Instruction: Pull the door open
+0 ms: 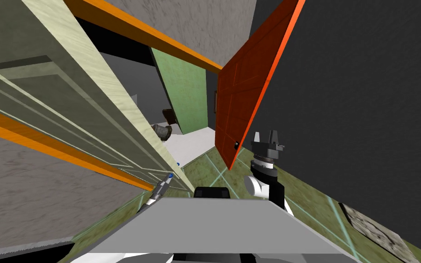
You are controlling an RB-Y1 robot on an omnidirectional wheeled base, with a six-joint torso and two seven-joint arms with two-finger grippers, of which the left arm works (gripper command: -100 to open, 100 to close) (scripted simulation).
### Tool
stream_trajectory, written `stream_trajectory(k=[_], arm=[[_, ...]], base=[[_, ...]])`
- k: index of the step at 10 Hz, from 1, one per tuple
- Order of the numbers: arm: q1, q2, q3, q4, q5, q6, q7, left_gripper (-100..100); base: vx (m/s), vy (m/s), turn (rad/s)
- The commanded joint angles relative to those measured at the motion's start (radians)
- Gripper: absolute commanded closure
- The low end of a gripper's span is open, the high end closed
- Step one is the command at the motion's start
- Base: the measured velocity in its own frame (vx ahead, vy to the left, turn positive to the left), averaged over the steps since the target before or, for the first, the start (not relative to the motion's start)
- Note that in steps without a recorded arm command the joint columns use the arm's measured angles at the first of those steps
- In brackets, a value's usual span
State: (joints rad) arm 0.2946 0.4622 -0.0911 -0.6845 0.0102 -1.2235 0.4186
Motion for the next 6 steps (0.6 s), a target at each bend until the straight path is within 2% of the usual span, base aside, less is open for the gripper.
stream_trajectory(k=[1, 2, 3, 4, 5, 6], arm=[[0.010, 0.006, -0.009, 0.036, -0.005, -0.050, 0.005, 100], [0.010, 0.006, -0.009, 0.036, -0.005, -0.055, 0.005, 100], [0.015, 0.012, -0.013, 0.061, -0.006, -0.089, 0.009, 100], [0.015, 0.012, -0.013, 0.061, -0.006, -0.095, 0.009, 100], [0.020, 0.017, -0.017, 0.086, -0.008, -0.124, 0.012, 100], [0.020, 0.017, -0.017, 0.086, -0.008, -0.134, 0.012, 100]], base=[[-0.097, 0.046, -0.107], [-0.071, 0.027, -0.022], [-0.055, 0.020, -0.039], [-0.039, 0.021, -0.029], [-0.051, 0.021, -0.070], [-0.044, 0.021, -0.037]])
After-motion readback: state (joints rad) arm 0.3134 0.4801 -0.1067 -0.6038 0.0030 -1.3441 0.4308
